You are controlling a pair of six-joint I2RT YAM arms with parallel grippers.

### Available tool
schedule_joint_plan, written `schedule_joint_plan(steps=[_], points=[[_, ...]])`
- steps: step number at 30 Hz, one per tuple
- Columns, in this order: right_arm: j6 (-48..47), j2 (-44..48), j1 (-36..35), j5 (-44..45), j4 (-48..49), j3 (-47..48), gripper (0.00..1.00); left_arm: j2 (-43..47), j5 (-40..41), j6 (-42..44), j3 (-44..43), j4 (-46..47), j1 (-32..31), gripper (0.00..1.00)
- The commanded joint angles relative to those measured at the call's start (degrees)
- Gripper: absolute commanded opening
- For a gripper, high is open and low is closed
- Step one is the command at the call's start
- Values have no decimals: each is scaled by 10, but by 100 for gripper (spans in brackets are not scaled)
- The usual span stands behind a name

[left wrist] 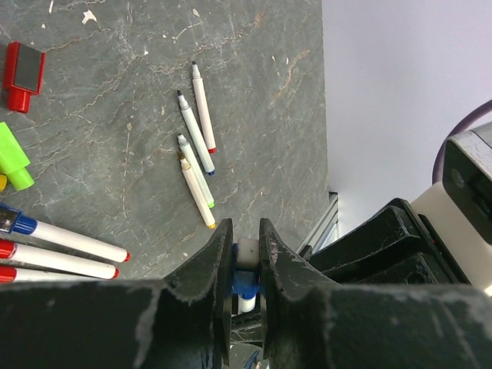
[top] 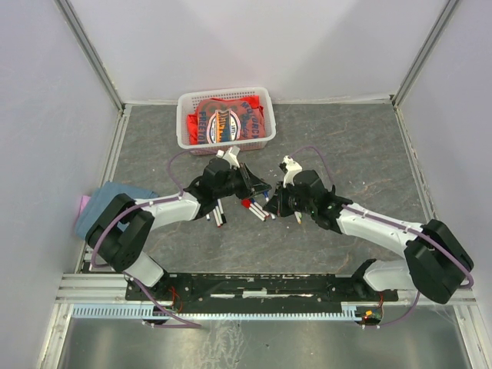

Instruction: Open the pen caps

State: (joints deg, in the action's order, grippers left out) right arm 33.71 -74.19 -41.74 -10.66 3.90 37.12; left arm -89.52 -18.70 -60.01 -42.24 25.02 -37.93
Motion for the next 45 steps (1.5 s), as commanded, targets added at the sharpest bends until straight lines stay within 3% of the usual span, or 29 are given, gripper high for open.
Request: schedule_joint_plan(steps=[1,8,17,24,32,38,45], points=[[3,-8,8,-15,34,4,2,-6,-24,-21,1,47,5,3],[-34,-32,7,61,-30,22,1,-36,45,-31,-49,-10,5,3],[-96,-50,-37,260,-113,40,1,-84,170,-67,-134,-68,2,3],[-89,-55,-37,247,-109,31,1,-97,192,26,-154,-131,1,3],[-77,-94,-37,259,-112,42,3,-54,309,162,-131,-248,-1,3],[-77,-120,-37,278,-133,59,10,-44,371,200,-126,-293,-1,3],[-75,-134,-37,296,-149,68,18,-59,386,208,-118,-300,-1,5]])
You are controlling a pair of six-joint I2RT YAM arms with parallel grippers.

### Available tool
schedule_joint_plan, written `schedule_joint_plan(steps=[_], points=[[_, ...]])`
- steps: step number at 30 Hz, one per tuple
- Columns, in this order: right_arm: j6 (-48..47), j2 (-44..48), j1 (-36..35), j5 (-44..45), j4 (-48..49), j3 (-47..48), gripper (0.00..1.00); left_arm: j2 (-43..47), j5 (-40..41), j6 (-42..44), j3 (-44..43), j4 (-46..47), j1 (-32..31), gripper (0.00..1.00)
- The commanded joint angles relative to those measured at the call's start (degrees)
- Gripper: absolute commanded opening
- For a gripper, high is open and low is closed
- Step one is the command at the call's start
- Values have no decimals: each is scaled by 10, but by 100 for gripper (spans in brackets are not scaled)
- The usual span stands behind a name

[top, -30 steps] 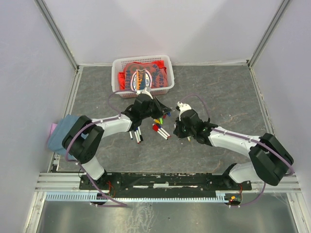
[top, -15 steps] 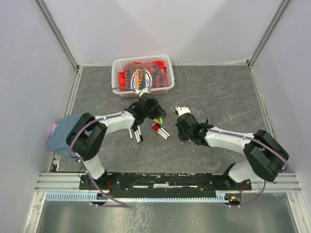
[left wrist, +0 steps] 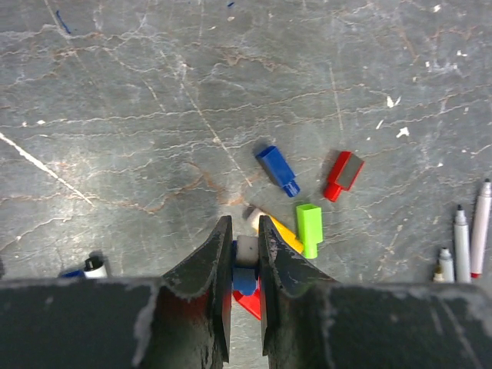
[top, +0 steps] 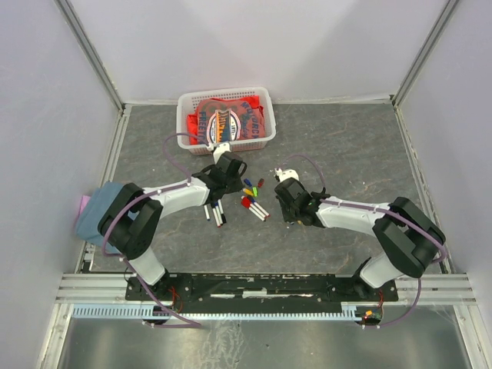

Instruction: Open the pen caps

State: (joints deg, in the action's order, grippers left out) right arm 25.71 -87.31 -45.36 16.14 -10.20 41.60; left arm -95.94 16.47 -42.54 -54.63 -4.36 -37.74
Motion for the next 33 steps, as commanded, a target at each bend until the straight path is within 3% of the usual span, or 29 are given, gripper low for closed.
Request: schedule_joint_plan(steps=[1,11,22,30,33], points=[[5,-4,-1,32,-11,23,19,2,35,34,5,-6,-3,6],[-1,9,-1,34,-30,30,31,-22,37,38,1,-3,-3,19],[-40,65,-17,13,-38,56,32,-38,35,43,-4,3,-2,32],[-57,27,-24,-41,-15,90,32,-33,33,48,-4,6,-1,35],[-62,8,-28,-55,-1,99,32,-14,31,47,0,6,0,40]])
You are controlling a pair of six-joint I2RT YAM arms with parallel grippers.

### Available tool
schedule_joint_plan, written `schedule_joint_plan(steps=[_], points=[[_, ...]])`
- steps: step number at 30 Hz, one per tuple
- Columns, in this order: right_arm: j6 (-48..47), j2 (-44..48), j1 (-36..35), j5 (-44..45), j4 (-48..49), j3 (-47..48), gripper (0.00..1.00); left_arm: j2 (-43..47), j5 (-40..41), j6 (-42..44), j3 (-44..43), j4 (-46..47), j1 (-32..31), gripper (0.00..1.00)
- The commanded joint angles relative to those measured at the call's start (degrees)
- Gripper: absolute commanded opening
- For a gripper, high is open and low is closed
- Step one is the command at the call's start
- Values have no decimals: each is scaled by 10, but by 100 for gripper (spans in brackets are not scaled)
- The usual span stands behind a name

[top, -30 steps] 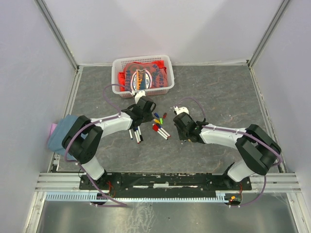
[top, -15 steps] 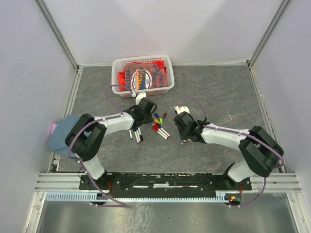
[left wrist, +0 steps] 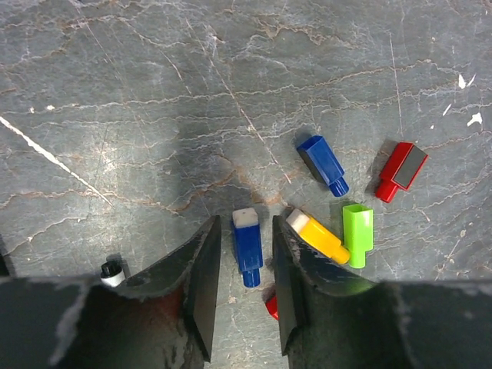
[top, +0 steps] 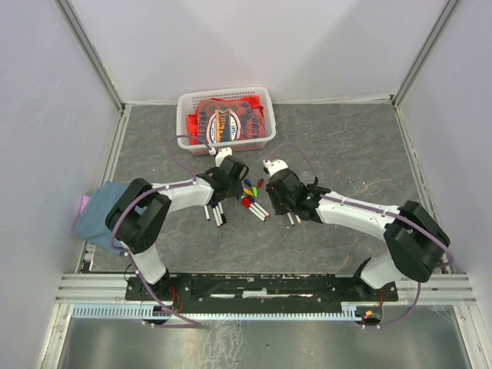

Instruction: Open the pen caps

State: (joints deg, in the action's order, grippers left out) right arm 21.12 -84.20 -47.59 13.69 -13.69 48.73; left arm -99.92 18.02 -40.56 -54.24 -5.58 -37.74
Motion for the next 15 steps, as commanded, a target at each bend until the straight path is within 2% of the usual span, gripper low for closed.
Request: schedule_joint_plan(steps=[1,5,8,15], points=[[-18,-27,-7,-34,40,29,32,35,16,26,0,20,0,43],[-21,-53,-7,-41,45,46,33,67,8,22,20,30,2,54],[-23,-70,-8,-47,49,57,34,86,-4,17,35,40,3,59],[-26,-100,-8,-55,50,72,36,119,-12,8,65,58,3,60]])
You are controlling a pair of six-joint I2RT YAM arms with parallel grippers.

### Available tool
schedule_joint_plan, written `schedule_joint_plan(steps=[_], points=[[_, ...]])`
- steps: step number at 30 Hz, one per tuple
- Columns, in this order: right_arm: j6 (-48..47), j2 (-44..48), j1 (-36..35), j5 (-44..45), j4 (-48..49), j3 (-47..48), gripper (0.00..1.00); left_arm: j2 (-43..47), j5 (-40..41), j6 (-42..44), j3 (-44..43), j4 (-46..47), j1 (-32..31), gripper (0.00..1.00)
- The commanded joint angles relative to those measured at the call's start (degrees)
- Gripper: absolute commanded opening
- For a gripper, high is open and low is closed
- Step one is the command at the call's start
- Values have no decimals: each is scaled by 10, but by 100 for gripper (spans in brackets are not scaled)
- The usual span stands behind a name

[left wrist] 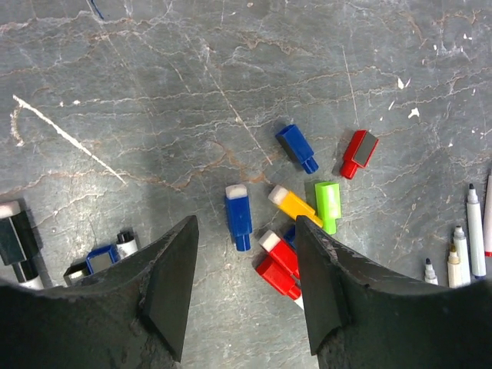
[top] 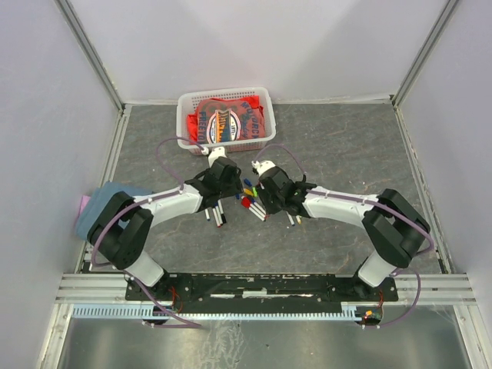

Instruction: Open the pen caps

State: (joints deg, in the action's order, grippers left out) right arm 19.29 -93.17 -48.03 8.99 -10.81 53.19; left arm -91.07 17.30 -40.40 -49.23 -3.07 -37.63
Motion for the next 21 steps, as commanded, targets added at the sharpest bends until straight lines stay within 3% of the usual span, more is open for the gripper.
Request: schedule_joint_plan(steps=[1,21], points=[[-8,-14,-4,-9,22,30,36,35,-5,6,19,35,2,61],[-4,-61,-4,-21,33,39,36,68,-17,-4,51,54,2,61]])
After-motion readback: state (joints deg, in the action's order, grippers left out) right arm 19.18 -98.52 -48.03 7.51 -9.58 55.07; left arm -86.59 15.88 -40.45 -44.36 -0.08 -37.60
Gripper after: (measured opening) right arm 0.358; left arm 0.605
